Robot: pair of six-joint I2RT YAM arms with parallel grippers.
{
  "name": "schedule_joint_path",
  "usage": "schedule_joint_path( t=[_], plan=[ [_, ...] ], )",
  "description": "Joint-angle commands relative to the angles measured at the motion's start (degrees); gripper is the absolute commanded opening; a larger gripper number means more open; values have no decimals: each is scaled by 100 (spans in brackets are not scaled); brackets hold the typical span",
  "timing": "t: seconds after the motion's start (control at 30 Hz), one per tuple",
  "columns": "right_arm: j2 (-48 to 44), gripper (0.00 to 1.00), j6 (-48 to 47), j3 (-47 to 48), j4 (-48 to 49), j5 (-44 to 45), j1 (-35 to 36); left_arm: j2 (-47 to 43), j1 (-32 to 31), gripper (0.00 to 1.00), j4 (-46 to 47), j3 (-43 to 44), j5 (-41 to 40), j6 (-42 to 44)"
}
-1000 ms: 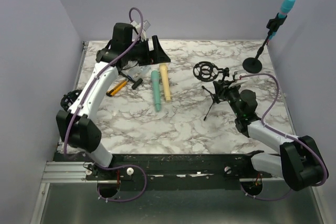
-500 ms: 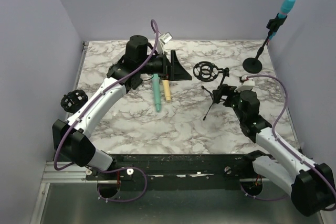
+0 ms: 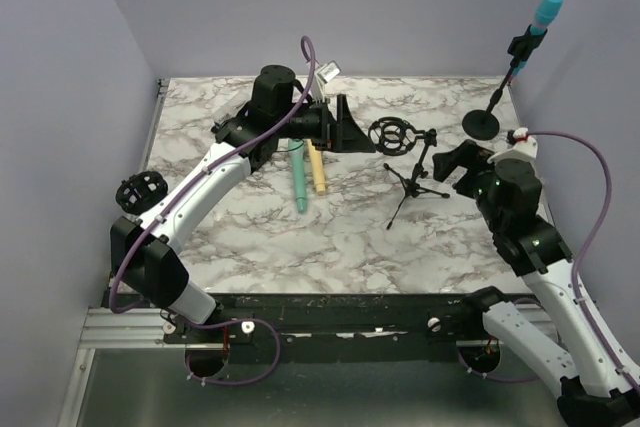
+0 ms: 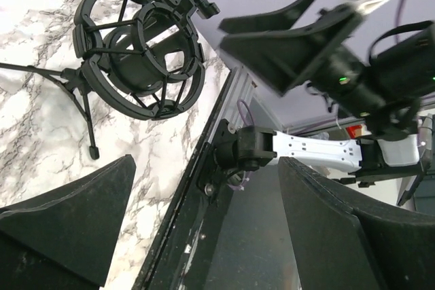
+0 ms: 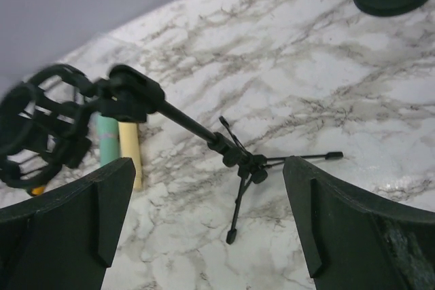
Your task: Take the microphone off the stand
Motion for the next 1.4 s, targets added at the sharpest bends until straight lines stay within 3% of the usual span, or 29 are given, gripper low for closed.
schedule_joint_path(
  t=[0.0,0.17,0.33,0.47,0.87,1.37],
  plan=[
    [145,100,-121,817,-471,177,10,-35,-71,89,-388,327,-289,328],
    [919,95,-486,1419,-160,-341,10,32,-75,89,-1198,897,-492,882],
    [1513,71,-668,1740,33,-682,9,46,-71,89,-2279,1782,-669,1644],
    [1693,54,-738,1682,270,-926,10,-57,-75,89,-2609,1790,-715,1998],
    [1704,59,-728,1755,216,-791,8,-201,-74,89,-2414,928,-978,2290],
    [1529,47,-572,759,255,-710,10,-348,-73,89,-2487,848,-1364,2467]
  ],
)
